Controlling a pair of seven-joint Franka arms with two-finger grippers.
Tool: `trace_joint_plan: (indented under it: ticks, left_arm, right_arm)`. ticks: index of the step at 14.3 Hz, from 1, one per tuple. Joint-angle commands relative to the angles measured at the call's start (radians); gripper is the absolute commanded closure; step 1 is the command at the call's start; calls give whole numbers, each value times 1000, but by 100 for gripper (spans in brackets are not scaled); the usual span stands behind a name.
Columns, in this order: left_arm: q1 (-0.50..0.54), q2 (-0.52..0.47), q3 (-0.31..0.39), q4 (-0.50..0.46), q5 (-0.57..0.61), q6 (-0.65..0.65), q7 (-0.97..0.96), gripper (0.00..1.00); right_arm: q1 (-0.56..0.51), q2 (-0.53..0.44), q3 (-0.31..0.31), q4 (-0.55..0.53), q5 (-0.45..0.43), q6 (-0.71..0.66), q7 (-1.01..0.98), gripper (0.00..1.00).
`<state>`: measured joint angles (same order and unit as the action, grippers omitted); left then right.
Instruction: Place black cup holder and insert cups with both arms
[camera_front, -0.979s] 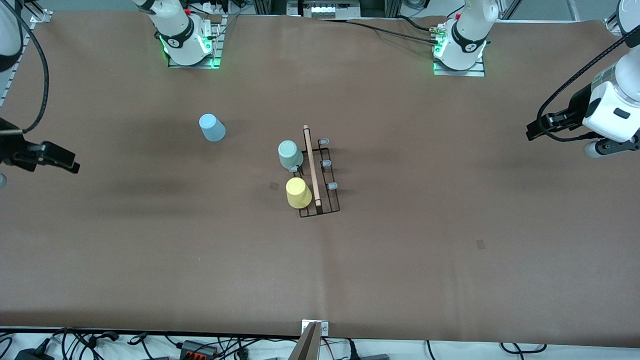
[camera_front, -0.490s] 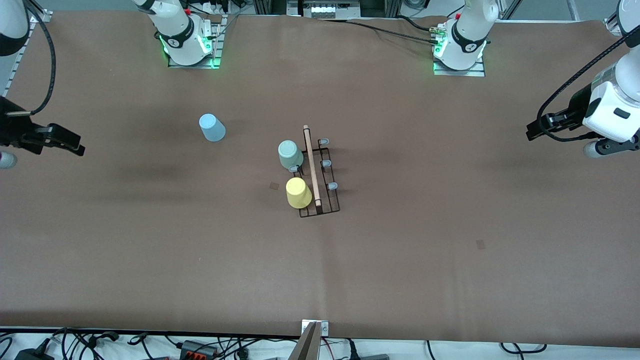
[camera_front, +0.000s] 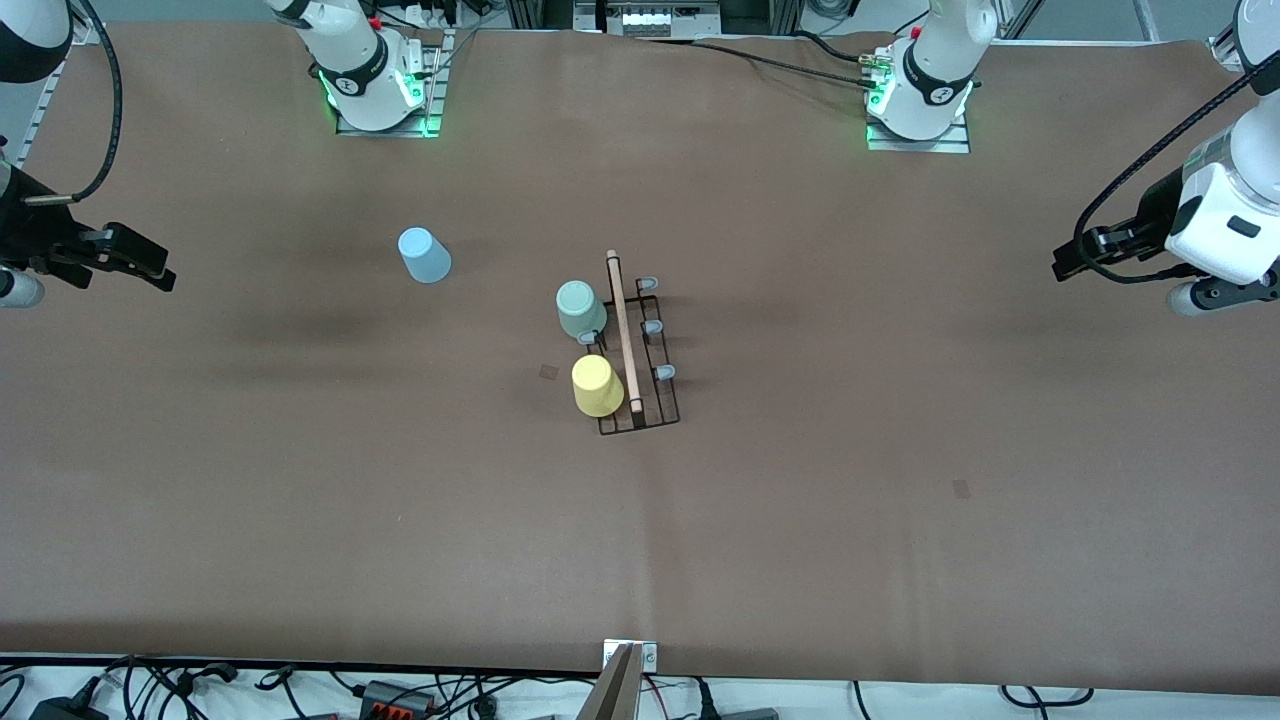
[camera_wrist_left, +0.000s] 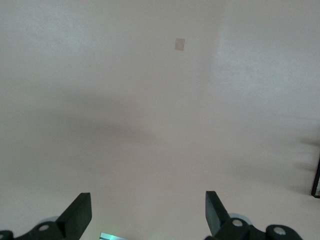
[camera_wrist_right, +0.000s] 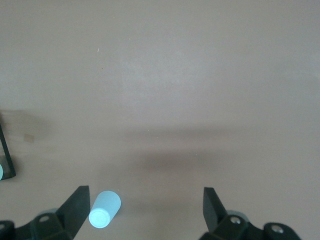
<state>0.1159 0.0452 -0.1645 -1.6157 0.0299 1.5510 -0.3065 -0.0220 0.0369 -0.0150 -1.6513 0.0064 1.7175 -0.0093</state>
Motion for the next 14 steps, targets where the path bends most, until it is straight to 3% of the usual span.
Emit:
trace_joint_plan:
  ticks: [1, 14]
  left_arm:
    - [4, -5, 3, 3, -25, -12, 24, 0]
    - [4, -5, 3, 3, -25, -12, 24, 0]
  right_arm:
    - [-4, -25, 7, -24, -13, 2, -15, 0]
    - [-22, -54, 10, -38, -8, -19, -17, 0]
